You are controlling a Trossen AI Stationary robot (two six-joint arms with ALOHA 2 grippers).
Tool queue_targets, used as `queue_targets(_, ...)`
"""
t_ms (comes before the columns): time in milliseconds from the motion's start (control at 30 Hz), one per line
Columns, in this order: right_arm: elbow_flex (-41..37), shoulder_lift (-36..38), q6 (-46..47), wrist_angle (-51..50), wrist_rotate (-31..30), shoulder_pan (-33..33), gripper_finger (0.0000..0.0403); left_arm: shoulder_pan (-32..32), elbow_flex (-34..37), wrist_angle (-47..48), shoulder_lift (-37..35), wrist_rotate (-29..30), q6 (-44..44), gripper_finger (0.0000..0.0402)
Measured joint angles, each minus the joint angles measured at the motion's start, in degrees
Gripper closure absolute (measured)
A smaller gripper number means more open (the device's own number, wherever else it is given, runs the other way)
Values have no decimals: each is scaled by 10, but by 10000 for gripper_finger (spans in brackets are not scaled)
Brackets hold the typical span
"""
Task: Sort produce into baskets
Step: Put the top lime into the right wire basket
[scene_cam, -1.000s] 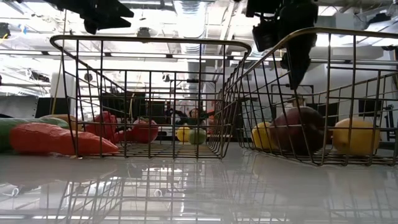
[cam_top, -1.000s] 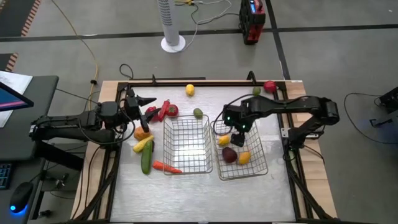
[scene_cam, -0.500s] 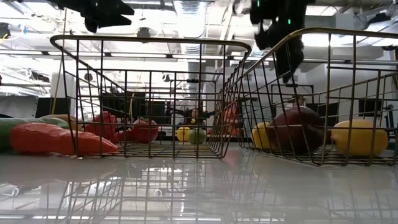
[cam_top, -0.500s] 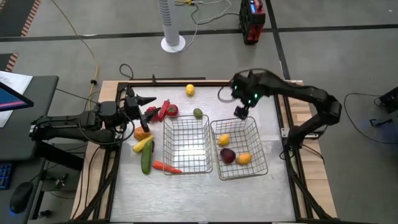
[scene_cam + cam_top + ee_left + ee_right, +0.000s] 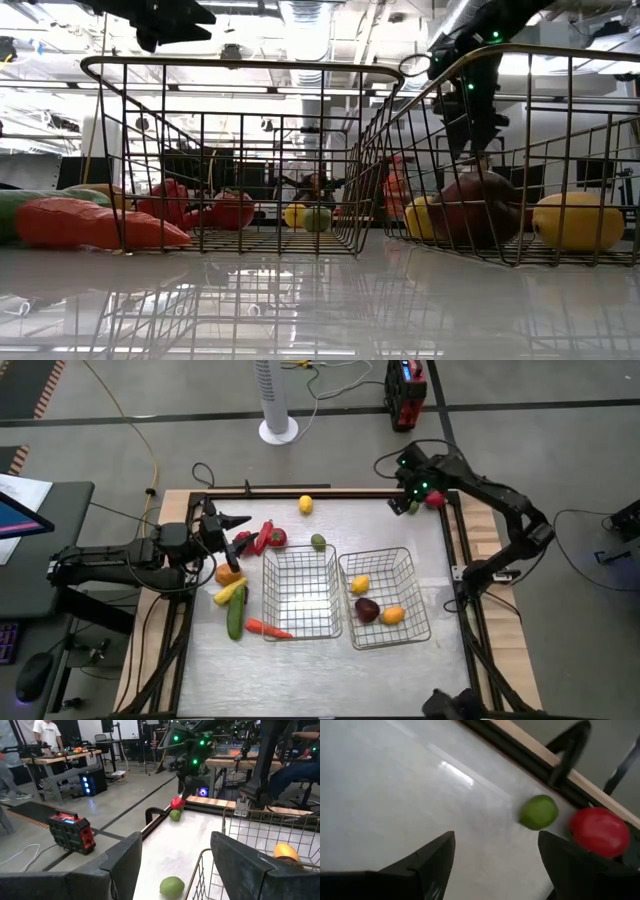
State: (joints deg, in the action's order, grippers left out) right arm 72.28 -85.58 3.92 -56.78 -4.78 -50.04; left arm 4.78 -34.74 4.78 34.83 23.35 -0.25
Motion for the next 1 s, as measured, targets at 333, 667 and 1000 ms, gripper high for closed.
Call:
queue_targets(333, -12, -77, 13, 21, 1, -50, 89, 0, 0, -14, 0, 0, 2, 178)
queue_targets(667, 20, -182, 12, 17, -31, -117, 89, 0, 0, 7, 0, 5, 13, 178)
queue_targets(1000, 20, -235, 17, 52, -18, -116, 89, 0, 0, 9, 0, 15, 15, 178)
